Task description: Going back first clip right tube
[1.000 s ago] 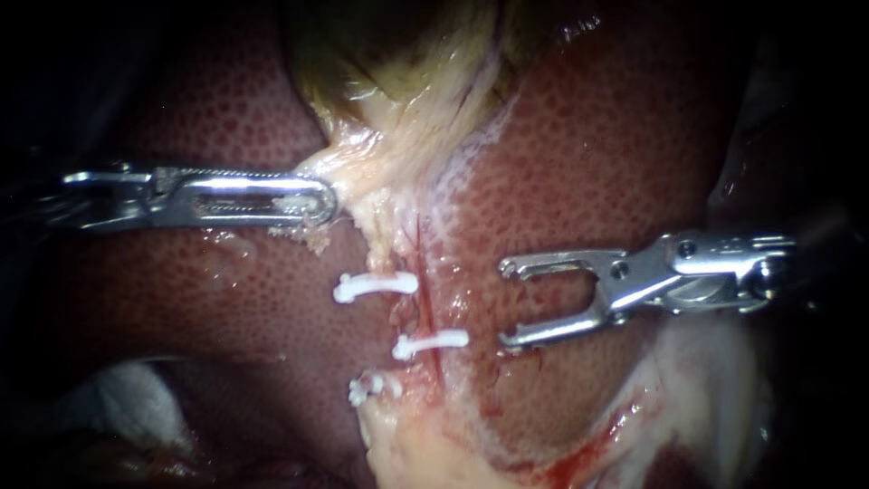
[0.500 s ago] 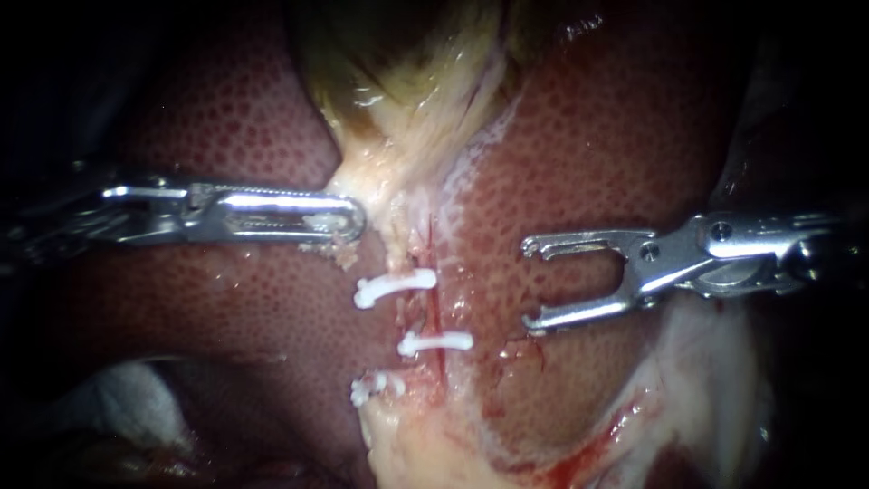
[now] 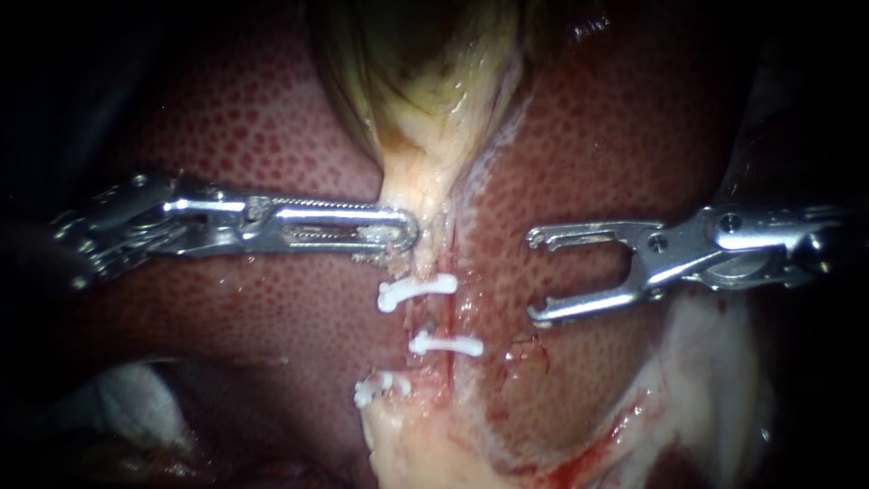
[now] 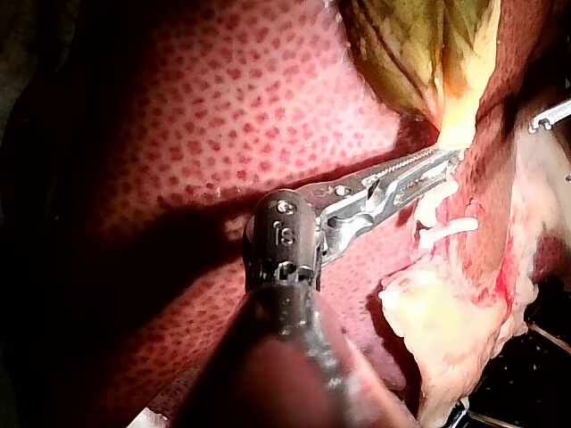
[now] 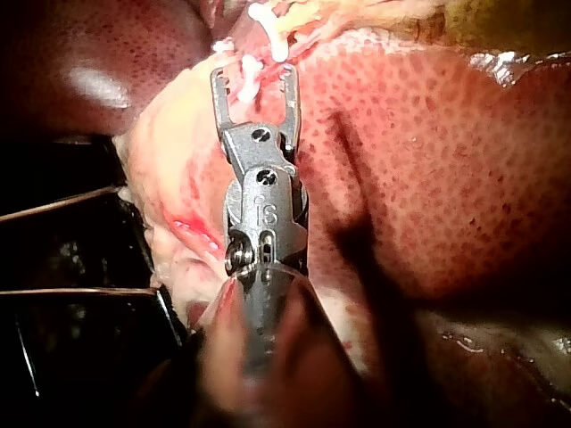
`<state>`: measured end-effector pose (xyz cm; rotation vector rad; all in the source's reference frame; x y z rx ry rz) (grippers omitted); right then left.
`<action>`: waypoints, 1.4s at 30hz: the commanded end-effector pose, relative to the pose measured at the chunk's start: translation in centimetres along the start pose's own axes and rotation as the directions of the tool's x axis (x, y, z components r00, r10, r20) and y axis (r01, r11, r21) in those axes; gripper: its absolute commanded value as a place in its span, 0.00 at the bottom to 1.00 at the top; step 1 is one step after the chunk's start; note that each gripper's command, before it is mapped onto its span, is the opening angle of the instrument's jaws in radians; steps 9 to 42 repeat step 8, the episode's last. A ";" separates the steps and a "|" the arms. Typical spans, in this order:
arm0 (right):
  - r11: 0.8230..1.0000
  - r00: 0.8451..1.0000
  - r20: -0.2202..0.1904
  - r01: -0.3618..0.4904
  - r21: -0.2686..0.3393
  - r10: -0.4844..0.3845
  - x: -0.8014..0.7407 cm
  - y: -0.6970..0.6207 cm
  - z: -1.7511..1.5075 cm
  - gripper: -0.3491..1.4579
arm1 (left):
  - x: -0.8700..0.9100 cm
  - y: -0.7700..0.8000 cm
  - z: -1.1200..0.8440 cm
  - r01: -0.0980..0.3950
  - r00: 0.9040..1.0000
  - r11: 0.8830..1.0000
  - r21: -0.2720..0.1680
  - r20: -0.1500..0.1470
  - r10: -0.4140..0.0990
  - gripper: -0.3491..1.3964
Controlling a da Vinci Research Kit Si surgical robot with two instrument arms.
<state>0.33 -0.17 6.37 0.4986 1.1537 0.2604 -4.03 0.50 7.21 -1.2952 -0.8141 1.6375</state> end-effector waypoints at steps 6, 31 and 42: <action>1.000 1.000 -0.009 -0.003 0.000 0.003 0.04 -0.01 -0.02 0.47 | 0.00 -0.01 0.00 0.000 1.000 1.000 -0.001 0.000 0.000 0.00; 1.000 1.000 -0.012 -0.004 -0.001 0.004 0.04 -0.01 -0.02 0.47 | 0.01 -0.01 -0.01 0.000 1.000 1.000 -0.001 0.000 0.000 0.00; 1.000 1.000 -0.012 -0.004 -0.001 0.004 0.04 -0.01 -0.02 0.47 | 0.01 -0.01 -0.01 0.000 1.000 1.000 -0.001 0.000 0.000 0.00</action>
